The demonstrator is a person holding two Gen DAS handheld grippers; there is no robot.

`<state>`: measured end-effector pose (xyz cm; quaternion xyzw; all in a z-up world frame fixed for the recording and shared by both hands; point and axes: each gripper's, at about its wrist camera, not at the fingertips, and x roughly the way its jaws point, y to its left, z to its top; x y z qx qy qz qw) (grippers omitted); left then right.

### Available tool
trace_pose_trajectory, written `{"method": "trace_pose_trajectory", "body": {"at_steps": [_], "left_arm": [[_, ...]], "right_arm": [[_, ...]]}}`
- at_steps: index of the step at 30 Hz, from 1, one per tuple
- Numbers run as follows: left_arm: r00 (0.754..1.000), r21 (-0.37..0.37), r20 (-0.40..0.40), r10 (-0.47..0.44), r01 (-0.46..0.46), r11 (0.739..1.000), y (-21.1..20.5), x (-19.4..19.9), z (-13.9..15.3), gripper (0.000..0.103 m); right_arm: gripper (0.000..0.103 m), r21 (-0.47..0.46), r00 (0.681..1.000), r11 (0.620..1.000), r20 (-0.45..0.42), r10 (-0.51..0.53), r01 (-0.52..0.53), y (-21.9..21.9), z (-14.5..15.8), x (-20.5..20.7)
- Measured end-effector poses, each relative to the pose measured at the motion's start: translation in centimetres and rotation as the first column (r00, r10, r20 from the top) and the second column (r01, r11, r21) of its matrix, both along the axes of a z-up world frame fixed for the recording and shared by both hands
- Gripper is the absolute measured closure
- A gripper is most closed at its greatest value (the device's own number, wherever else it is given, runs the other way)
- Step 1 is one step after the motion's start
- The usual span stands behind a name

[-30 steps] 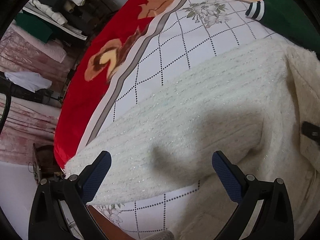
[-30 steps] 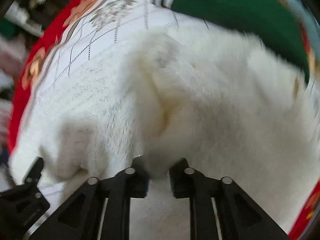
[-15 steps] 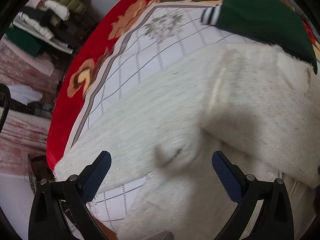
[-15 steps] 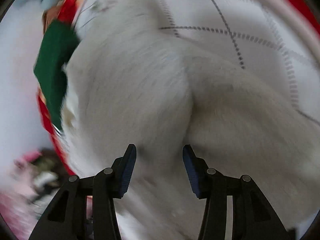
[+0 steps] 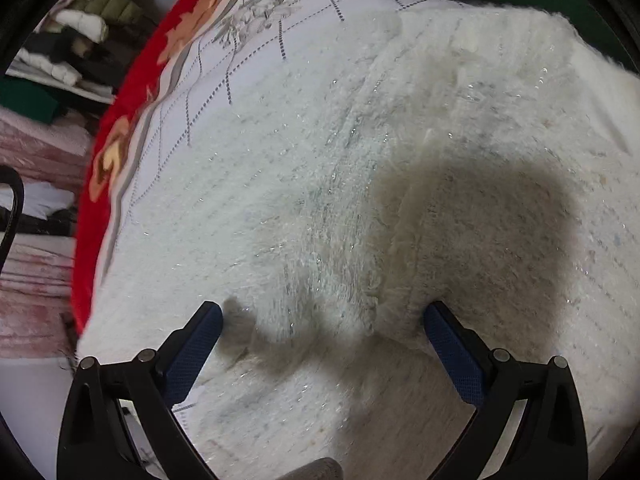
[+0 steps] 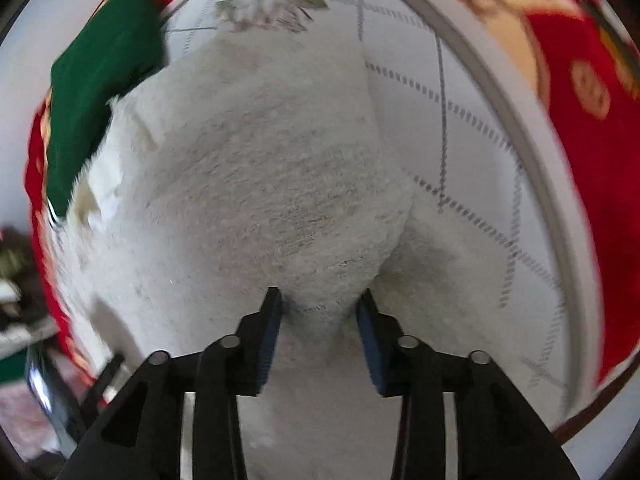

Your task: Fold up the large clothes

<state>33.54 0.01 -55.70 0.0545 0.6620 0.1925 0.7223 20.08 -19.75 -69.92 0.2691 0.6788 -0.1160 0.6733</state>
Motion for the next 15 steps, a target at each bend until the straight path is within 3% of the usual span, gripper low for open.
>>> {"method": "trace_pose_trajectory", "body": {"at_steps": [4, 8, 10, 11, 12, 15], "left_arm": [[0.997, -0.036, 0.070, 0.020, -0.017, 0.999, 0.9, -2.2, 3.2, 0.000], [0.976, -0.171, 0.076, 0.204, -0.188, 0.967, 5.3, -7.0, 6.3, 0.000], [0.935, -0.301, 0.023, 0.354, -0.331, 0.894, 9.2, -10.6, 6.5, 0.000], [0.897, -0.354, -0.001, 0.442, -0.413, 0.839, 11.6, -12.9, 6.4, 0.000], [0.869, -0.380, -0.010, 0.495, -0.461, 0.802, 13.0, -14.3, 6.2, 0.000], [0.732, -0.462, -0.027, 0.680, -0.613, 0.641, 19.0, -19.8, 4.7, 0.001]], "right_arm": [[0.042, -0.076, 0.994, 0.992, 0.012, 0.105, -0.104, 2.7, 3.0, -0.3], [0.042, -0.111, 0.972, 0.967, 0.039, 0.233, -0.228, 7.9, 5.0, 0.0], [0.042, -0.098, 0.954, 0.951, 0.031, 0.298, -0.293, 10.8, 5.2, 0.6], [0.042, -0.086, 0.944, 0.942, 0.025, 0.328, -0.325, 12.1, 5.1, 0.1], [0.042, -0.075, 0.935, 0.933, 0.022, 0.353, -0.351, 13.5, 4.7, 0.7], [0.042, -0.055, 0.902, 0.901, 0.014, 0.432, -0.430, 16.9, 3.8, 1.4]]}}
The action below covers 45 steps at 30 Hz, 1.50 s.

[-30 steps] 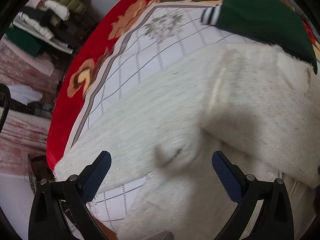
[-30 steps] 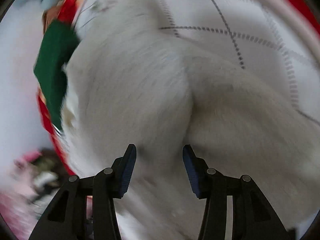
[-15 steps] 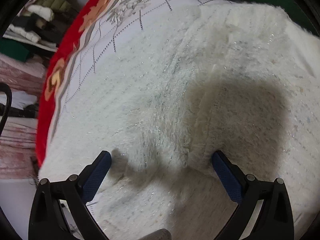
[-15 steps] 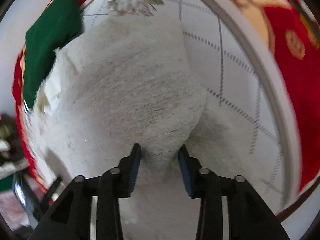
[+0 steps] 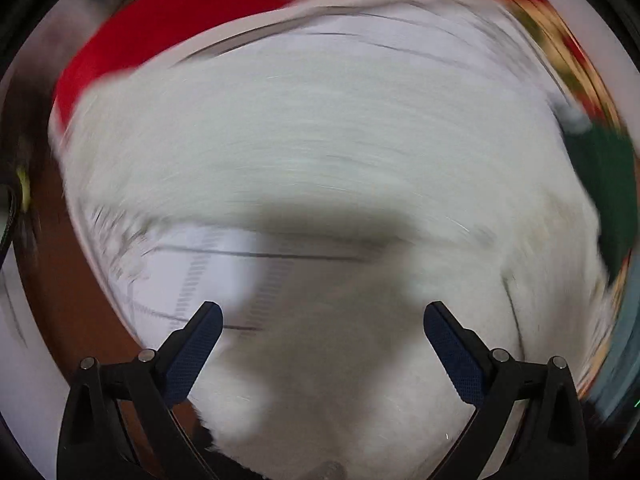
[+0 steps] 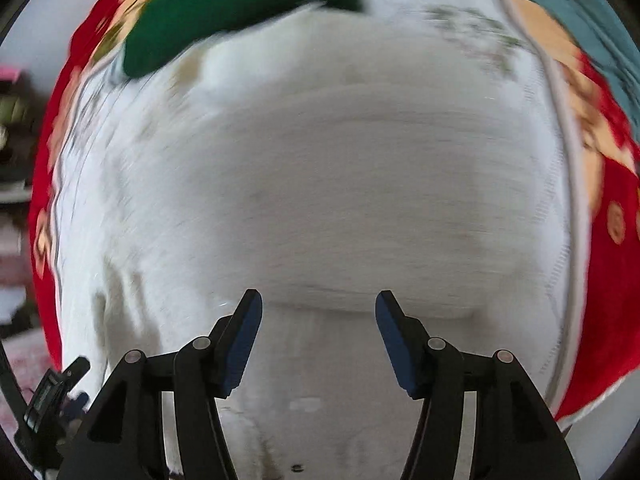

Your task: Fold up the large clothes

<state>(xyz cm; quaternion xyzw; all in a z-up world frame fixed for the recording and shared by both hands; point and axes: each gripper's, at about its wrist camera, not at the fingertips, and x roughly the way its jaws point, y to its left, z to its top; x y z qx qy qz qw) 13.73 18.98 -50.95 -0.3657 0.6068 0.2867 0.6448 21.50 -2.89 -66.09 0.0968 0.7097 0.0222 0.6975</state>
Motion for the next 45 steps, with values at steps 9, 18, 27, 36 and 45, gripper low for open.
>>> {"method": "trace_pose_trajectory", "body": {"at_steps": [9, 18, 27, 36, 45], "left_arm": [[0.886, -0.128, 0.100, 0.453, -0.440, 0.889, 11.2, -8.2, -6.4, 0.002], [0.923, 0.188, 0.199, 0.330, -0.366, 0.911, 14.6, -4.1, -3.4, 0.087], [0.976, 0.543, 0.173, -0.132, 0.018, 0.839, 8.4, 4.7, 6.2, 0.094], [0.722, 0.636, 0.205, -0.661, 0.415, 0.650, -12.3, 15.6, 12.9, 0.094], [0.339, 0.512, 0.188, -0.922, 0.767, 0.386, -36.7, 17.1, 6.8, 0.094]], "right_arm": [[0.042, -0.038, 0.992, 0.991, 0.004, 0.126, -0.126, 9.5, -2.2, 3.2], [0.042, -0.153, 0.989, 0.978, 0.011, 0.145, -0.142, 14.1, -4.6, 4.2], [0.026, -0.328, 0.962, 0.932, 0.167, 0.218, -0.154, 15.9, -2.1, 4.3], [0.026, -0.202, 0.988, 0.975, 0.145, -0.061, 0.090, 2.9, 0.3, 5.4], [0.026, -0.242, 0.932, 0.900, 0.102, -0.347, 0.361, -16.3, -0.5, 0.8]]}}
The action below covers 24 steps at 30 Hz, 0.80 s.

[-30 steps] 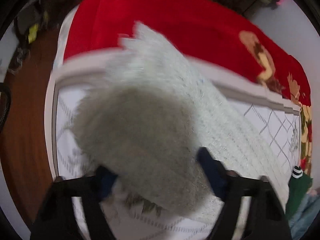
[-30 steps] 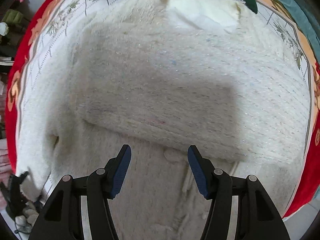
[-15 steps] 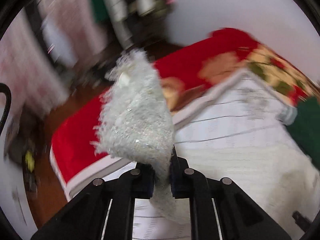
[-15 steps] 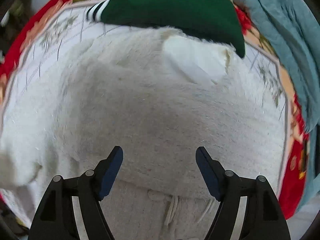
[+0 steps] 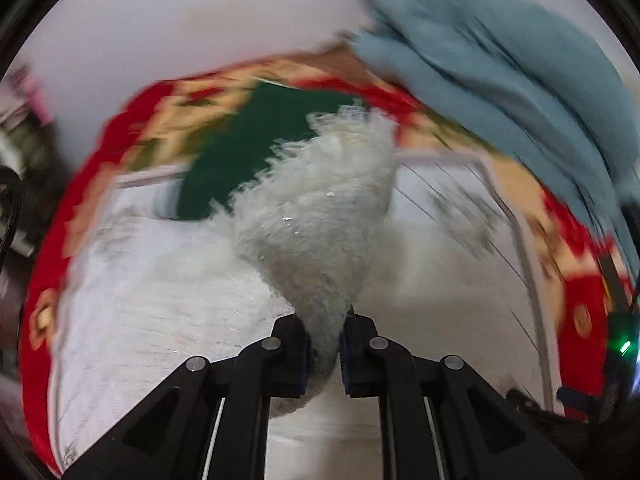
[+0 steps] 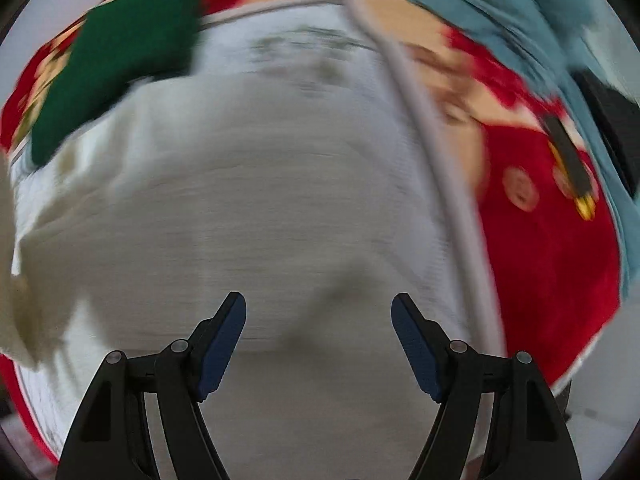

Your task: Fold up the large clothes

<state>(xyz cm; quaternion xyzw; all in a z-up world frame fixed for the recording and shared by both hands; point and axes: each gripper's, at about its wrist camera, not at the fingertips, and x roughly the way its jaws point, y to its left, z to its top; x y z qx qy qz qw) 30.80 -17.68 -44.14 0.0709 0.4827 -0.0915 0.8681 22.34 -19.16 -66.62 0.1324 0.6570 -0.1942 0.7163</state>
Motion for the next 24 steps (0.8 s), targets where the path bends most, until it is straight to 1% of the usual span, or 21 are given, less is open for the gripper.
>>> {"method": "trace_pose_trajectory", "body": {"at_steps": [1, 2, 4, 6, 7, 8, 9, 10, 11, 12, 14, 16, 17, 19, 22, 24], "left_arm": [[0.999, -0.001, -0.039, -0.025, 0.025, 1.000, -1.5, 0.1, -1.0, 0.093], [0.995, 0.008, -0.088, -0.044, 0.045, 0.999, -3.0, -0.1, -2.8, 0.093], [0.985, 0.024, -0.159, -0.061, 0.065, 0.998, -4.6, -0.5, -4.8, 0.090], [0.978, 0.044, -0.201, -0.059, 0.069, 0.997, -5.5, -1.3, -6.2, 0.087], [0.976, 0.046, -0.209, -0.056, 0.067, 0.997, -5.6, -1.5, -6.2, 0.082], [0.974, 0.034, -0.221, -0.055, 0.064, 0.997, -5.3, -1.6, -6.3, 0.076], [0.973, 0.021, -0.227, -0.049, 0.055, 0.998, -5.2, -1.3, -5.6, 0.055], [0.973, 0.007, -0.225, -0.044, 0.047, 0.999, -4.9, -1.1, -5.3, 0.025], [0.974, -0.007, -0.224, -0.040, 0.039, 0.999, -4.4, -1.2, -4.9, 0.014], [0.973, -0.025, -0.226, -0.037, 0.033, 0.999, -3.9, -1.4, -4.4, 0.012], [0.973, -0.037, -0.228, -0.020, 0.012, 0.999, -3.2, -1.5, -3.6, 0.010], [0.972, -0.055, -0.236, 0.004, -0.017, 0.998, -1.5, -1.9, -2.5, 0.008], [0.972, -0.054, -0.234, 0.027, -0.041, 0.998, -0.7, -2.0, -2.1, 0.008], [0.967, -0.045, -0.233, 0.100, -0.113, 0.993, 2.3, -2.0, -1.0, 0.008], [0.949, 0.007, -0.228, 0.218, -0.223, 0.975, 7.3, -2.1, -0.5, 0.008], [0.926, 0.088, -0.214, 0.312, -0.300, 0.950, 11.4, -3.1, -0.5, 0.008]], "right_arm": [[0.026, 0.002, 1.000, 1.000, -0.006, -0.030, 0.030, -1.5, -0.3, -0.7], [0.026, 0.003, 0.998, 0.998, -0.015, -0.058, 0.058, -3.1, -0.7, -1.5], [0.026, 0.011, 0.995, 0.995, -0.022, -0.094, 0.095, -5.6, -1.2, -2.7], [0.026, 0.017, 0.993, 0.994, -0.027, -0.111, 0.112, -7.2, -1.4, -3.3], [0.026, 0.026, 0.993, 0.993, -0.023, -0.117, 0.118, -8.0, -1.5, -3.6], [0.026, 0.035, 0.993, 0.992, -0.019, -0.120, 0.121, -8.4, -1.3, -3.9], [0.026, 0.046, 0.992, 0.991, -0.016, -0.124, 0.125, -8.8, -1.2, -4.1], [0.026, 0.066, 0.991, 0.989, -0.010, -0.131, 0.131, -9.3, -1.1, -4.2], [0.026, 0.086, 0.991, 0.987, -0.002, -0.137, 0.137, -9.6, -0.9, -4.2], [0.026, 0.100, 0.990, 0.985, 0.002, -0.142, 0.142, -9.8, -0.8, -4.2], [0.026, 0.144, 0.988, 0.978, 0.014, -0.155, 0.151, -10.0, -0.2, -4.1], [0.026, 0.180, 0.986, 0.971, 0.029, -0.163, 0.155, -9.9, 0.5, -3.9], [0.026, 0.216, 0.985, 0.964, 0.046, -0.167, 0.153, -9.8, 1.0, -3.5], [0.026, 0.272, 0.983, 0.952, 0.070, -0.167, 0.142, -9.2, 1.7, -3.0], [0.026, 0.384, 0.985, 0.918, 0.094, -0.145, 0.098, -7.8, 2.1, -0.9], [0.026, 0.429, 0.987, 0.902, 0.117, -0.109, 0.049, -6.5, 2.3, 0.6]]}}
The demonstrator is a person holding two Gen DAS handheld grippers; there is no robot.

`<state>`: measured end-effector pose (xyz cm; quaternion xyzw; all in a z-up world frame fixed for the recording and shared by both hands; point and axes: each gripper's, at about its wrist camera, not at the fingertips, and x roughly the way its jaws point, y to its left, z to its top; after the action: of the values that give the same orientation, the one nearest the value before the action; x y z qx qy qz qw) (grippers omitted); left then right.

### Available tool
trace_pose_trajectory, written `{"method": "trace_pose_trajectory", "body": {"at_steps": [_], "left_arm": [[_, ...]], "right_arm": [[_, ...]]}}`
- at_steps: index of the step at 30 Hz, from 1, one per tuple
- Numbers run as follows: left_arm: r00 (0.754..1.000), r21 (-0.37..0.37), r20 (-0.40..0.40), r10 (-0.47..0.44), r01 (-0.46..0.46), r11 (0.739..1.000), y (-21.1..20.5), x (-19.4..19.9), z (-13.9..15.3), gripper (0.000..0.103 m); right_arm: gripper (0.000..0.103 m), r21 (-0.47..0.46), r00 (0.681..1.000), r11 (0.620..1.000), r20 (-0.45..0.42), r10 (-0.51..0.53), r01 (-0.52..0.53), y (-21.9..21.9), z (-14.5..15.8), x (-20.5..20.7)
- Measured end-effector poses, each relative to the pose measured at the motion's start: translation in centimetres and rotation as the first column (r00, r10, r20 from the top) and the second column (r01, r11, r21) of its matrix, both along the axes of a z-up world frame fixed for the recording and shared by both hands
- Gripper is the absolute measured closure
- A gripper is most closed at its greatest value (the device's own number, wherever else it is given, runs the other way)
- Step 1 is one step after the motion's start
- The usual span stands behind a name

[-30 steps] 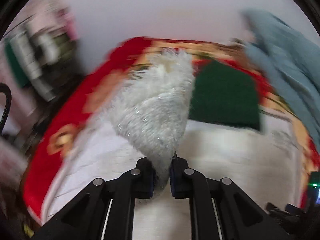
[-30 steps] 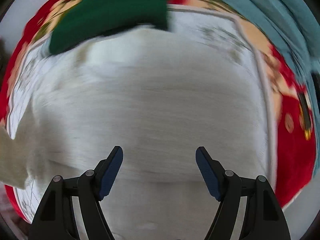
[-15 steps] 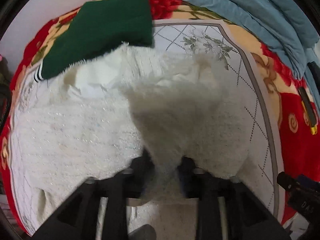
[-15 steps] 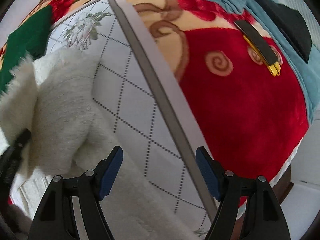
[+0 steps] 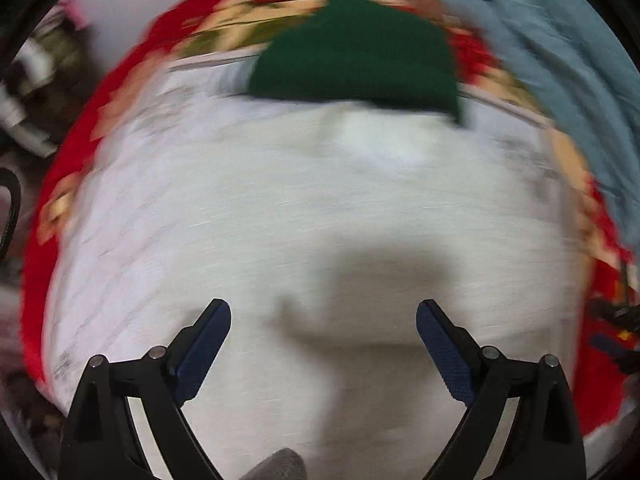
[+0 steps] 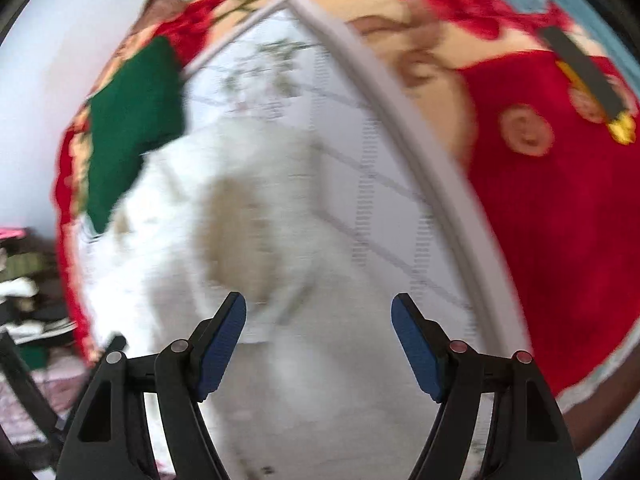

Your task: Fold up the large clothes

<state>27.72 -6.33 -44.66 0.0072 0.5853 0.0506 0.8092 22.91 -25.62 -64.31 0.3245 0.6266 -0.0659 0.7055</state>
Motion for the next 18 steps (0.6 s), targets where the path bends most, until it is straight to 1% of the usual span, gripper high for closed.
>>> {"method": "trace_pose_trajectory", "body": {"at_steps": [2, 4, 5, 6, 7, 8, 10, 11, 12, 13, 14, 16, 18], "left_arm": [[0.999, 0.080, -0.027, 0.039, -0.037, 0.996, 2.9, -1.2, -0.7, 0.008], [0.994, 0.164, -0.078, 0.071, -0.057, 0.985, 5.6, -3.0, -2.0, 0.008], [0.992, 0.182, -0.099, 0.078, -0.059, 0.981, 6.3, -3.9, -2.7, 0.008], [0.987, 0.198, -0.135, 0.085, -0.057, 0.978, 7.1, -5.2, -3.8, 0.008], [0.983, 0.202, -0.157, 0.090, -0.057, 0.978, 7.4, -6.2, -4.6, 0.008], [0.978, 0.210, -0.190, 0.089, -0.048, 0.977, 7.6, -7.6, -5.8, 0.008], [0.970, 0.210, -0.230, 0.077, -0.028, 0.977, 7.7, -9.6, -7.1, 0.008], [0.965, 0.213, -0.255, 0.066, -0.010, 0.977, 7.5, -10.5, -8.0, 0.008], [0.957, 0.216, -0.282, 0.063, 0.000, 0.976, 7.4, -11.5, -8.6, 0.008], [0.955, 0.201, -0.288, 0.068, -0.010, 0.980, 7.5, -12.2, -8.8, 0.008], [0.955, 0.179, -0.283, 0.082, -0.032, 0.983, 7.7, -12.9, -8.6, 0.008], [0.956, 0.164, -0.275, 0.105, -0.061, 0.985, 8.6, -13.5, -7.7, 0.008], [0.957, 0.150, -0.262, 0.120, -0.082, 0.985, 9.6, -13.8, -6.9, 0.008]], "right_arm": [[0.026, 0.016, 0.999, 0.999, -0.007, 0.051, -0.050, 1.7, 0.0, 1.0], [0.026, 0.042, 0.994, 0.994, -0.027, 0.104, -0.103, 3.8, -0.4, 1.1], [0.026, 0.064, 0.989, 0.988, -0.045, 0.141, -0.138, 5.2, -0.7, 0.8], [0.026, 0.088, 0.981, 0.981, -0.073, 0.180, -0.174, 6.9, -1.3, 0.1], [0.026, 0.111, 0.972, 0.973, -0.094, 0.214, -0.203, 8.4, -1.9, -0.7], [0.026, 0.148, 0.956, 0.958, -0.127, 0.264, -0.245, 10.9, -3.1, -2.0], [0.027, 0.188, 0.930, 0.938, -0.174, 0.325, -0.293, 14.5, -4.8, -4.2], [0.031, 0.201, 0.920, 0.932, -0.198, 0.339, -0.300, 15.8, -5.6, -5.2], [0.037, 0.229, 0.913, 0.929, -0.223, 0.342, -0.292, 17.3, -6.5, -6.4], [0.039, 0.258, 0.913, 0.927, -0.235, 0.333, -0.272, 18.2, -7.0, -7.2], [0.040, 0.308, 0.918, 0.922, -0.242, 0.314, -0.234, 19.5, -7.5, -8.2], [0.040, 0.364, 0.926, 0.912, -0.242, 0.290, -0.190, 20.9, -8.1, -9.1], [0.041, 0.406, 0.914, 0.899, -0.277, 0.295, -0.167, 23.0, -9.8, -9.9]]}}
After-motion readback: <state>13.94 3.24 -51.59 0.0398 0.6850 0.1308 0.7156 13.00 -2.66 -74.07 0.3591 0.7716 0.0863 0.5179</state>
